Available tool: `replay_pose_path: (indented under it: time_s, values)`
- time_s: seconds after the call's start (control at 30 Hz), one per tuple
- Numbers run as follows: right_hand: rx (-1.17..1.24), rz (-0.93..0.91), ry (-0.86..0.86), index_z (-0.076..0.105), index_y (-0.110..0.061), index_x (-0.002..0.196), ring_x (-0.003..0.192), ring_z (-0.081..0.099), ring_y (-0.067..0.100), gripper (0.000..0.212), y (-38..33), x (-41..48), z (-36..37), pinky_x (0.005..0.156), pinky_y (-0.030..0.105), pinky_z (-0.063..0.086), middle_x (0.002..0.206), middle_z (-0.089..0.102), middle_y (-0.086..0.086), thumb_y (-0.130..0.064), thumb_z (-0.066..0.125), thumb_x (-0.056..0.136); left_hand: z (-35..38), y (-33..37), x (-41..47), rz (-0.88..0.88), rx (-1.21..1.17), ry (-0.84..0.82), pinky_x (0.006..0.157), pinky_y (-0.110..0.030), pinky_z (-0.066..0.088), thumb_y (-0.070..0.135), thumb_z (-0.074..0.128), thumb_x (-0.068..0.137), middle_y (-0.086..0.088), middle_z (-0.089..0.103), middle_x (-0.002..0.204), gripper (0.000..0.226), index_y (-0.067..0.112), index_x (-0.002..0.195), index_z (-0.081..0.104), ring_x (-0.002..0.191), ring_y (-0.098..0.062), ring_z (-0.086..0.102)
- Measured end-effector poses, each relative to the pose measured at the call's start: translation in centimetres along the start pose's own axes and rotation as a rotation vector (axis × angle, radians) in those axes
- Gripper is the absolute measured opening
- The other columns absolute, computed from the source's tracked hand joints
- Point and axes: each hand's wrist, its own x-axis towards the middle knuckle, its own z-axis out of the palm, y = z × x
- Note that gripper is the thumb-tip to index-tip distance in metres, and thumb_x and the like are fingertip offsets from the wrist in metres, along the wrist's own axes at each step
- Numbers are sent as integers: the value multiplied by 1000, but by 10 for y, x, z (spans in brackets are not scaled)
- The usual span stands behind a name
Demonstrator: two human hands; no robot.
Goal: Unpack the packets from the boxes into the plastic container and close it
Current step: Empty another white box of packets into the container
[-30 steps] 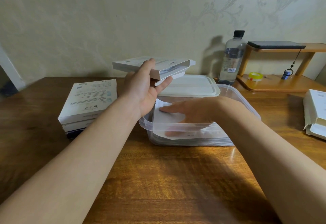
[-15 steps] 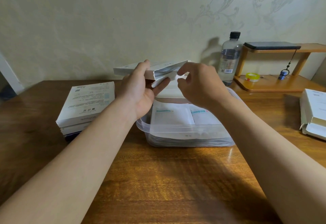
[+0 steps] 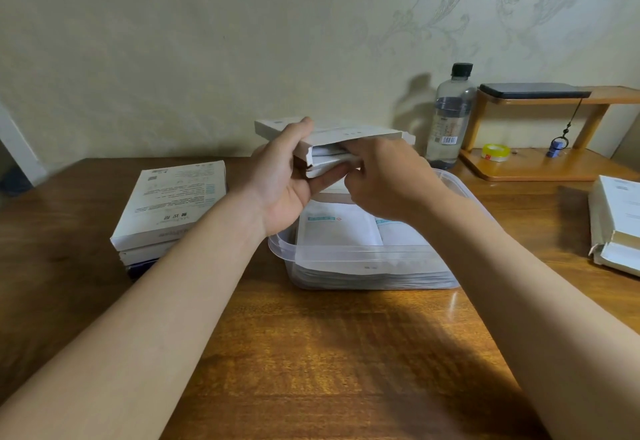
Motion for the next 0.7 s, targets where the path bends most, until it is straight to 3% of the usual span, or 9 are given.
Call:
replay_pose_path:
  time_s: [0.2,0.33,0.43,0.57,0.7]
  values:
    - [96,-20,-30,67,-28,114,77,66,28,49,-1,-1,-7,70,40,57,83,71,0,-27,40,73,-1,-2,3,21,30,23,81,-37,62,23,56,102,-26,67,126,44,-6,136,56,108,-37,70]
    - [128,-25,-26,68,-34,116,81,64,30,51,0,0,-9,71,42,58,80,71,2,-26,39,74,-1,-2,4,36,23,68,73,-35,62,19,57,101,-24,70,120,37,-5,129,60,99,-33,73]
    - [143,-43,-14,73,-29,109,76,66,26,35,4,1,-13,68,43,58,76,72,0,-20,48,86,-1,-2,6,47,19,105,80,-39,63,18,59,101,-24,71,116,31,-3,123,61,104,-34,73]
    - [244,-52,27,79,-19,94,70,68,12,12,9,2,-23,71,42,58,74,74,-5,-17,67,90,-1,-3,8,49,29,146,77,-38,64,19,59,101,-25,71,118,34,-4,126,60,102,-34,73]
    - [375,-50,85,77,-11,84,66,68,21,10,14,1,-32,68,44,56,74,74,2,-21,75,86,-2,-2,11,68,-46,223,70,-37,63,18,63,99,-27,68,124,40,-4,132,55,103,-35,73]
